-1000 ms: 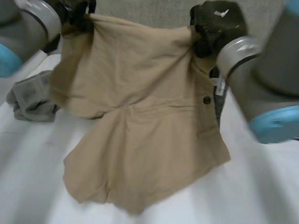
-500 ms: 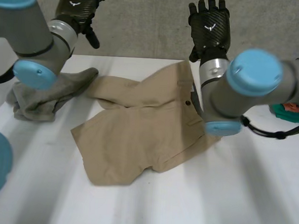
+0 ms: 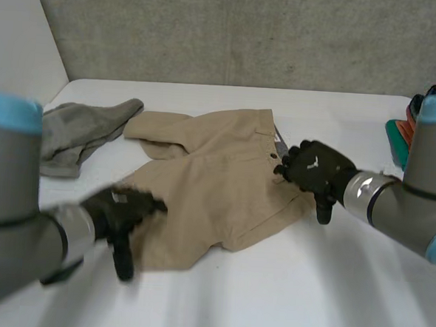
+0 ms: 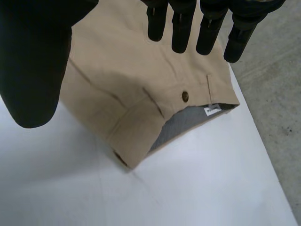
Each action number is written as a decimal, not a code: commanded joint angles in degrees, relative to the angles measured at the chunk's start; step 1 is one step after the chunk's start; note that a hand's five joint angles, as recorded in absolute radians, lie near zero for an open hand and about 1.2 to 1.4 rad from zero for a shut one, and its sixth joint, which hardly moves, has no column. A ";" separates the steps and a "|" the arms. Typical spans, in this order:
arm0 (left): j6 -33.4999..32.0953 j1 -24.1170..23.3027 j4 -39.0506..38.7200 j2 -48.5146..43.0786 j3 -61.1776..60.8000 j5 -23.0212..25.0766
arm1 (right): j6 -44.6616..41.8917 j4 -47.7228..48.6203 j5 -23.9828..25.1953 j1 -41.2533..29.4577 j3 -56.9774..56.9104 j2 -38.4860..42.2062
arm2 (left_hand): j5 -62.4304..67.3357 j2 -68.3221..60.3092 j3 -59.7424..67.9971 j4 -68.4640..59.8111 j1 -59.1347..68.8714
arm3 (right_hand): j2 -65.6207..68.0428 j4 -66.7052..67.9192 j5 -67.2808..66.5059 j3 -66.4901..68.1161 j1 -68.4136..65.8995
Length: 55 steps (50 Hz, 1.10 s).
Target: Fold the laundry.
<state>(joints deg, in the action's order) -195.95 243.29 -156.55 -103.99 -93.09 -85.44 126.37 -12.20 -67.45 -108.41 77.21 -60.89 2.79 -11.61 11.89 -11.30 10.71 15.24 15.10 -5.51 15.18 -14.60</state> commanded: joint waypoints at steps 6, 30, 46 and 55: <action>1.54 -2.38 -15.80 -4.90 -5.79 -4.21 | -1.49 22.82 0.48 1.19 5.06 9.37 | -0.07 -1.11 0.83 -1.42 2.02 | 21.78 21.92 -21.52 21.85 -22.42; -6.29 -5.46 -23.71 -11.94 -3.24 -5.44 | 12.94 20.82 -2.51 4.00 12.96 -3.00 | 62.99 -64.17 63.89 -64.48 65.08 | 64.76 64.90 -64.49 64.82 -65.40; -15.42 -2.82 -2.90 1.60 -3.85 -0.88 | -8.93 -16.62 -9.81 7.77 23.68 -17.68 | 67.21 -68.39 68.11 -68.70 69.29 | 64.76 64.90 -64.49 64.82 -65.40; -20.09 -0.19 7.32 -2.08 -1.75 4.40 | -9.57 -11.80 -7.78 6.20 25.01 -20.07 | 67.21 -68.39 68.11 -68.70 69.29 | 64.76 64.90 -64.49 64.82 -65.40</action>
<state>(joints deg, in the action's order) -213.69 241.51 -153.31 -102.85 -96.90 -83.50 114.55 -28.12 -76.21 -101.08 102.69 -80.95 56.29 -68.19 67.93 -68.62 65.27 67.11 68.27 -56.98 67.82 -62.48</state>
